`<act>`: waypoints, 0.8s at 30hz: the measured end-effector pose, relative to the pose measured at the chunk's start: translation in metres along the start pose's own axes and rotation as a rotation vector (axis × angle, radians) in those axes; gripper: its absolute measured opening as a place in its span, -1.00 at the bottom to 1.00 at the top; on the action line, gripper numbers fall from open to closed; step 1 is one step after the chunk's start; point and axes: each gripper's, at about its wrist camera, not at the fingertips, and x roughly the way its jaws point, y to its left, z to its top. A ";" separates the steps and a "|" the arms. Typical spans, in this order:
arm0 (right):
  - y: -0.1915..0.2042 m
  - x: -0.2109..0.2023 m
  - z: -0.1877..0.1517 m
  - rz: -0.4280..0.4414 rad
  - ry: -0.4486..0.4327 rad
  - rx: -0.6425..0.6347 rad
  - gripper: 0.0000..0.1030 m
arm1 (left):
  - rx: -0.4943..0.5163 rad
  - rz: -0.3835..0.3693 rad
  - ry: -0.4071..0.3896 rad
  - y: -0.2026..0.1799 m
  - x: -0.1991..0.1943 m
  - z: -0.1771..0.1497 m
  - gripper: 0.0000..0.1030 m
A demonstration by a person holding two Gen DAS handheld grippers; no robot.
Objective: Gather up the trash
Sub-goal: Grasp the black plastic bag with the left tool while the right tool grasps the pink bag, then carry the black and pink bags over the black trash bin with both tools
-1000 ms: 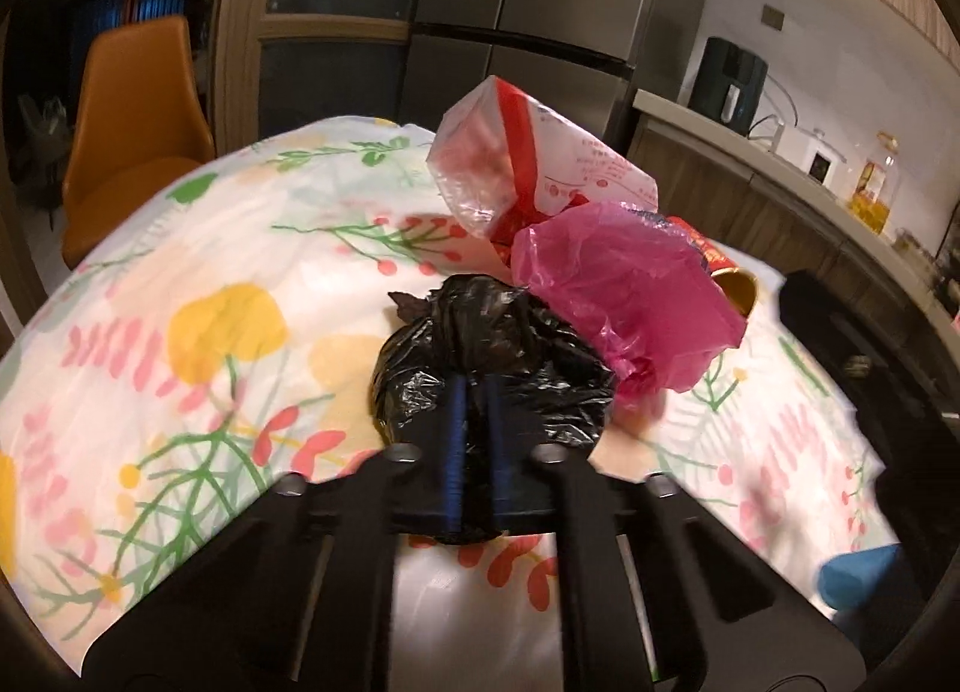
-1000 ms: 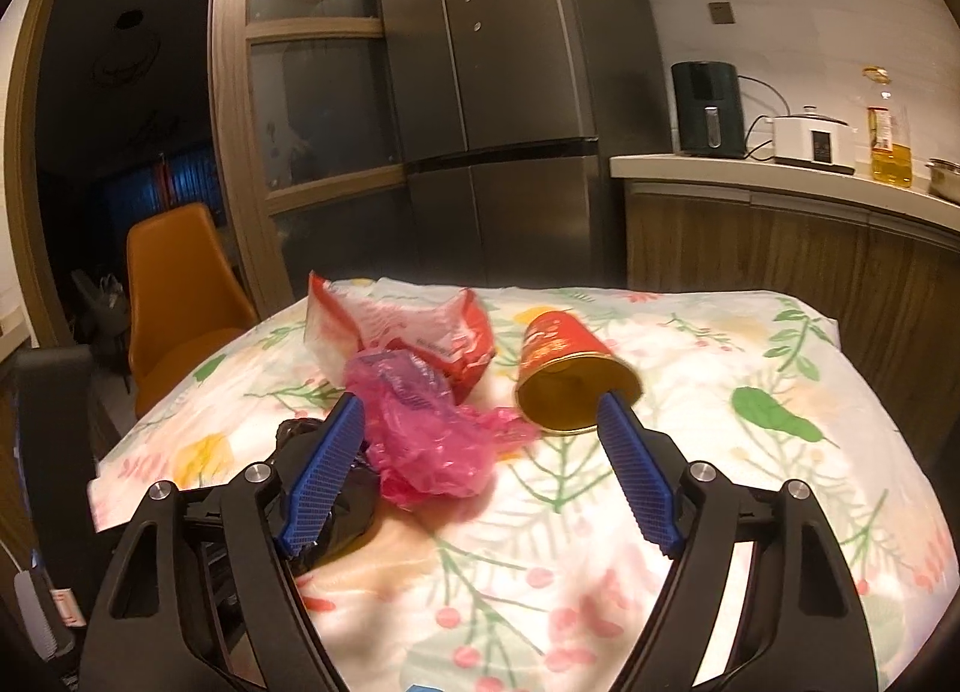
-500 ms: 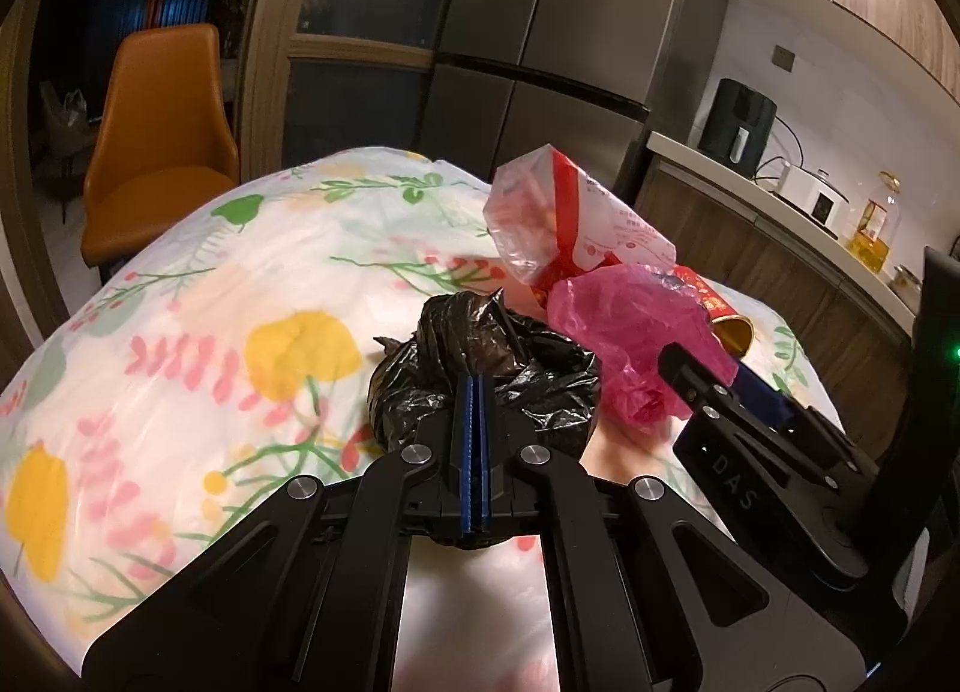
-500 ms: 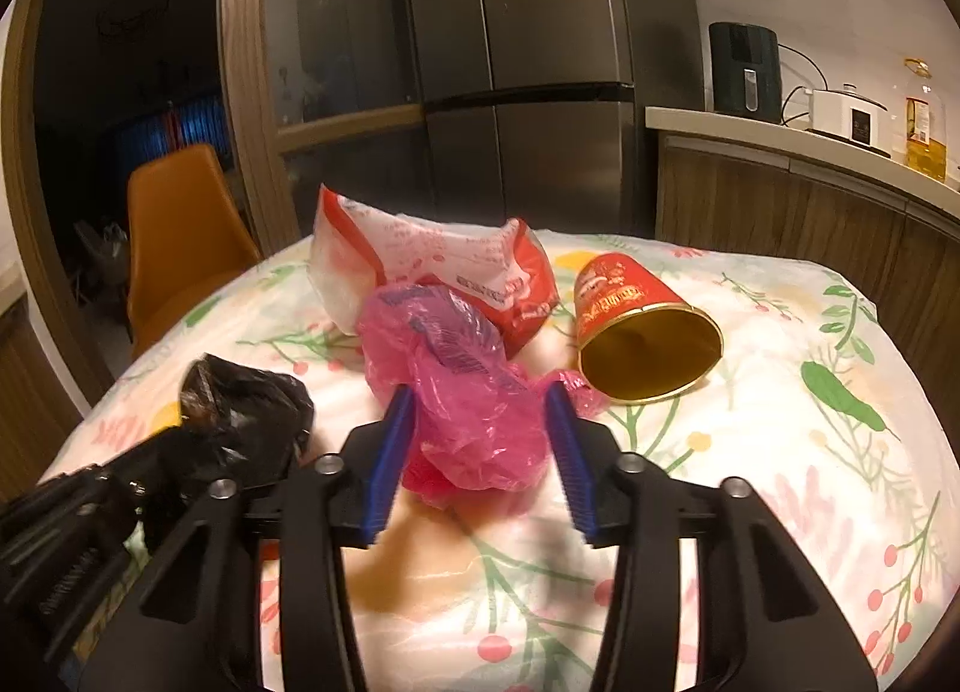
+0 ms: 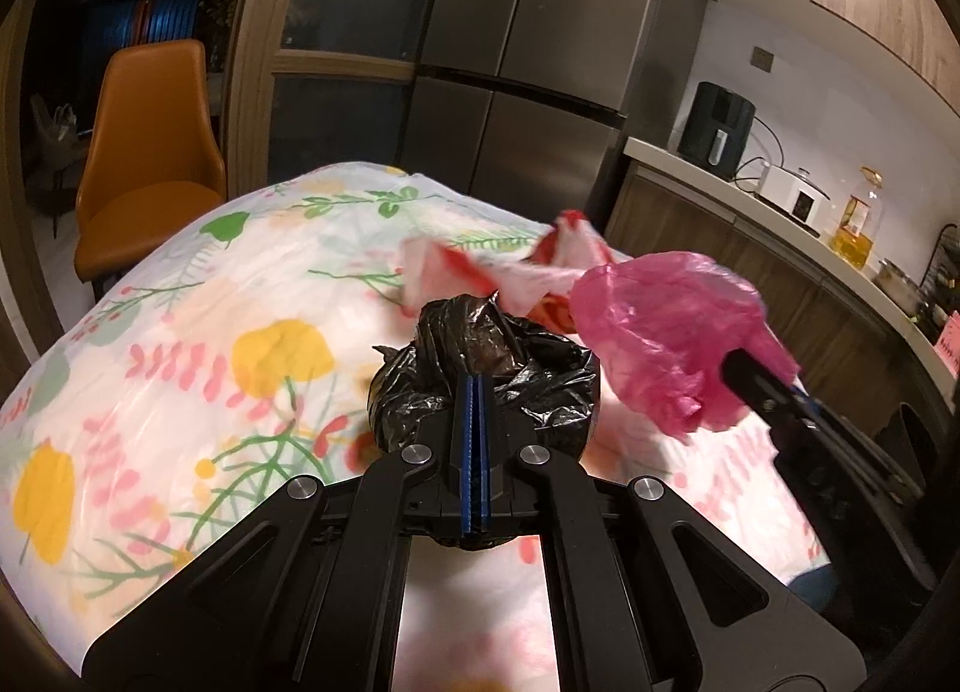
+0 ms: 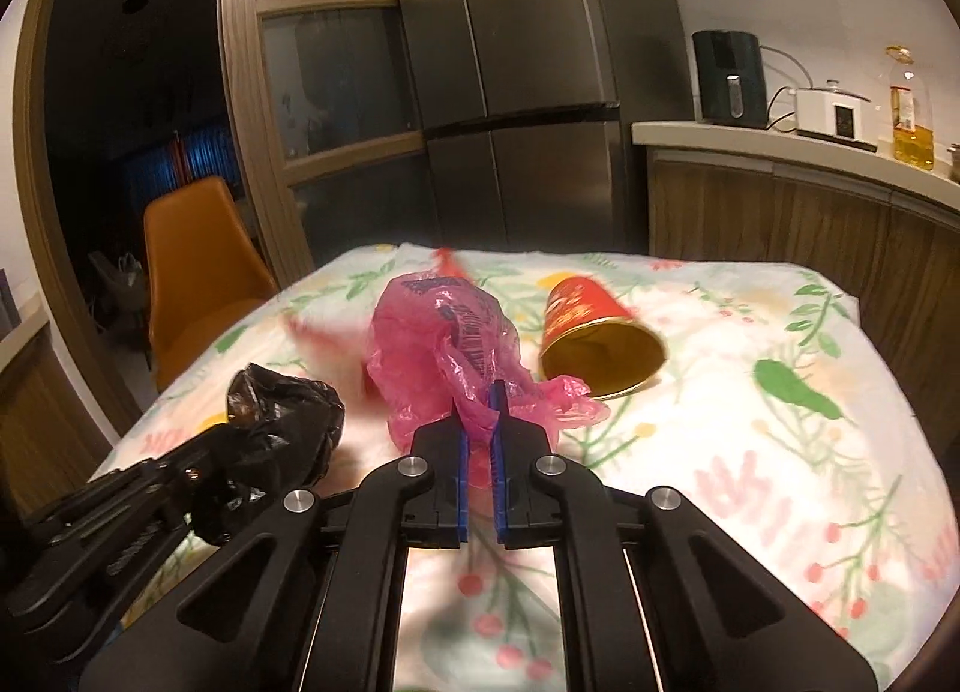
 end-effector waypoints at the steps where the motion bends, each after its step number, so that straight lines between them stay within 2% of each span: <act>1: -0.002 -0.006 0.000 -0.004 -0.007 0.002 -0.87 | 0.004 -0.005 -0.004 -0.002 -0.002 0.000 -0.99; 14: -0.046 -0.073 0.001 -0.087 -0.096 0.063 -0.87 | 0.074 -0.074 -0.032 -0.050 -0.029 -0.007 -0.99; 24: -0.080 -0.106 -0.002 -0.161 -0.136 0.106 -0.88 | 0.140 -0.149 -0.031 -0.090 -0.035 -0.015 -0.99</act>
